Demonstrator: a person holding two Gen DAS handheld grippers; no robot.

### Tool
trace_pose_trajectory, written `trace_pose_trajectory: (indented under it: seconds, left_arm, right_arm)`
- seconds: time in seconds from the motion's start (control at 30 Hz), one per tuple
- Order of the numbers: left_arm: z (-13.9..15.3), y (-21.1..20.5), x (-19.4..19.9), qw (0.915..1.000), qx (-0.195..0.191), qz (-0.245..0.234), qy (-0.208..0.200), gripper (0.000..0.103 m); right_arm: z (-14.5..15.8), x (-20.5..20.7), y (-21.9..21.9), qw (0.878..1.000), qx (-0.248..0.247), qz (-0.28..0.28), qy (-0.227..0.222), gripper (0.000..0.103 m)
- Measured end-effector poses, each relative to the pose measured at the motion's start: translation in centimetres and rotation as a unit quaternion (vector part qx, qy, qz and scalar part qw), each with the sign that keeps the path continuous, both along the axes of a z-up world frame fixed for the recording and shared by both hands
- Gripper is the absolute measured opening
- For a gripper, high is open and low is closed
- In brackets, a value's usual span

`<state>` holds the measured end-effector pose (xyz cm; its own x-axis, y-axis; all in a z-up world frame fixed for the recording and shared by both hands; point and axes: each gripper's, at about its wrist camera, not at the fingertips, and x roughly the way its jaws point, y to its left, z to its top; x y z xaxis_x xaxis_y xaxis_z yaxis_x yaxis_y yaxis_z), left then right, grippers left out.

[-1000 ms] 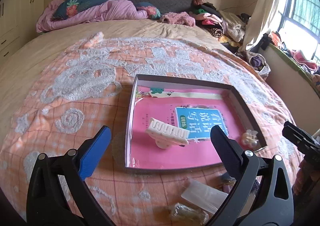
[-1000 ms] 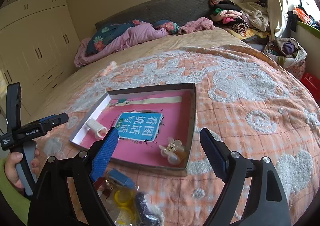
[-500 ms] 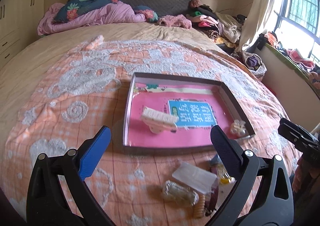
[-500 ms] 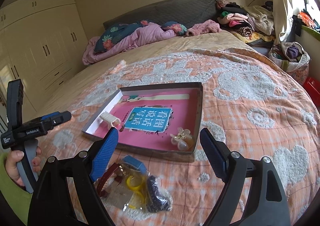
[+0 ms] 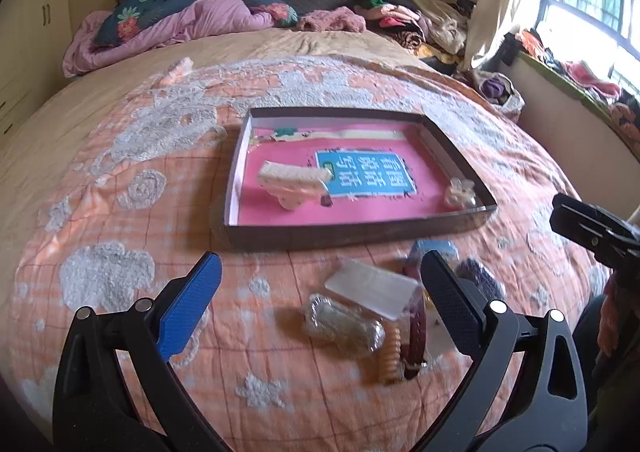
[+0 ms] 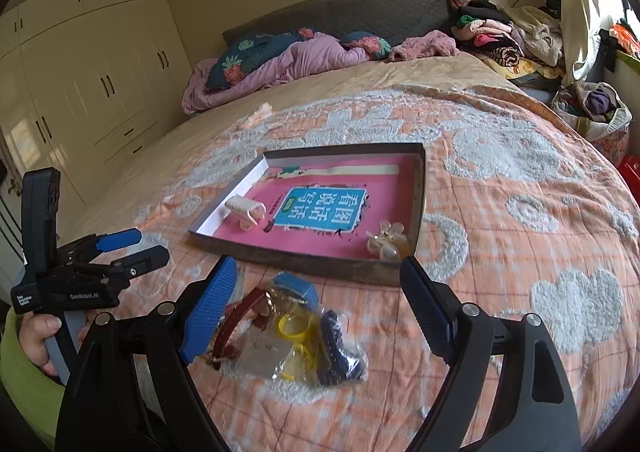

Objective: Organize jewelry
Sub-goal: 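Withdraw both tools from the box back toward the remaining jewelry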

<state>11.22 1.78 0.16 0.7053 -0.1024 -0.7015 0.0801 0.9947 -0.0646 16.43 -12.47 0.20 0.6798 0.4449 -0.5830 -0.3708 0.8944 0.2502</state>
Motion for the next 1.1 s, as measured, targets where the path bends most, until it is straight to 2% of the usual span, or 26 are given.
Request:
trace_pose_trajectory:
  seconds: [0.57,0.9,1.0,1.1]
  left_arm:
    - [-2.2,-1.6,-2.1,0.9985,0.015,-0.035,0.039,0.093]
    - [-3.9,-1.5,-1.7,0.9962,0.021,-0.043,0.073,0.093]
    - [-4.3,-1.4,-1.2,0.9955,0.029,-0.049,0.076,0.093]
    - [-4.9,-1.6,-0.5,0.9942,0.052,-0.056,0.076,0.093]
  right_arm:
    - [-1.9,-2.3,0.9,0.999,-0.026,0.022,0.028,0.083]
    - [-4.2,-2.9,1.7,0.996,-0.040,0.039,0.067,0.082]
    - [-5.0,-2.9,2.3,0.995,-0.038,0.051,0.083,0.075]
    - [-5.8,-2.7,2.7,0.993,-0.033,0.059,0.097,0.066]
